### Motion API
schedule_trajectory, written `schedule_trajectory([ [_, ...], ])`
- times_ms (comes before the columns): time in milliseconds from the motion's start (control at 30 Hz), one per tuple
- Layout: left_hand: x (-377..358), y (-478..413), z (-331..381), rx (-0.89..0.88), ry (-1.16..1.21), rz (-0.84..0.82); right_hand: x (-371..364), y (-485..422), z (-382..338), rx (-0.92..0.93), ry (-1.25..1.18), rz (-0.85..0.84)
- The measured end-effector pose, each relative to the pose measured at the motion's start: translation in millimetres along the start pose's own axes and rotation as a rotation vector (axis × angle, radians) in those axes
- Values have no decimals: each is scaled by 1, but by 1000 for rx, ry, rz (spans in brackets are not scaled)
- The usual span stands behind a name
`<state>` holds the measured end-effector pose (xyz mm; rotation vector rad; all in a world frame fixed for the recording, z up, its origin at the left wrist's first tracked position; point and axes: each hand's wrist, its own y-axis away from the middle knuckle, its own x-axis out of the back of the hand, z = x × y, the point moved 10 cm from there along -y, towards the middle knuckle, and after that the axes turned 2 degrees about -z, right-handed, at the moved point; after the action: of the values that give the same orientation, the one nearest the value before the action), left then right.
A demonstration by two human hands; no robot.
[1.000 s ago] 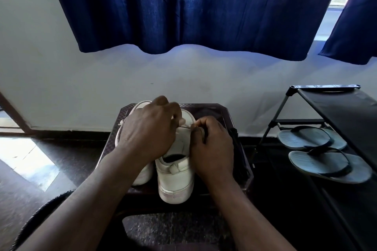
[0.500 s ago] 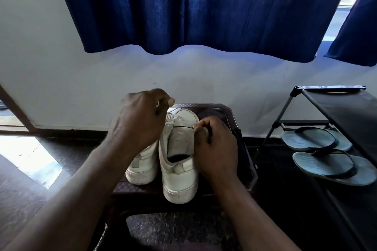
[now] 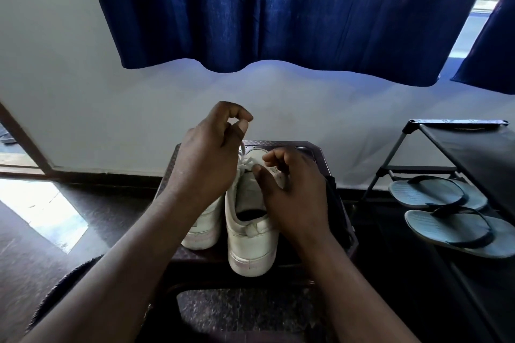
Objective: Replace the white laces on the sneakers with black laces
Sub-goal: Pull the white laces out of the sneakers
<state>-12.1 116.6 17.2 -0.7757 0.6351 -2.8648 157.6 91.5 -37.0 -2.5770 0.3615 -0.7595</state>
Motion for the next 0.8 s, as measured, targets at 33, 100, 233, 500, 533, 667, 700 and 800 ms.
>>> schedule_trajectory([
  [33,-1,2,2,-14,-9,0,-4,-1,-2,20,14,-27],
  [100,-2,5,8,-43,0,9,-15,-4,-2,43,57,-101],
  [233,-2,7,15,-84,24,9,-33,-7,-3,63,98,-243],
  [500,1,1,13,-116,22,-1,-28,-4,-16,126,37,-278],
  [533,4,2,16,-136,-18,16,-26,-4,-17,124,21,-271],
  [667,16,5,28,-288,-281,119,-20,-5,-15,98,17,-192],
  [700,16,5,26,-303,-331,119,-19,-4,-14,90,31,-174],
  [800,12,4,18,-302,-441,95,-18,-2,-12,79,56,-135],
])
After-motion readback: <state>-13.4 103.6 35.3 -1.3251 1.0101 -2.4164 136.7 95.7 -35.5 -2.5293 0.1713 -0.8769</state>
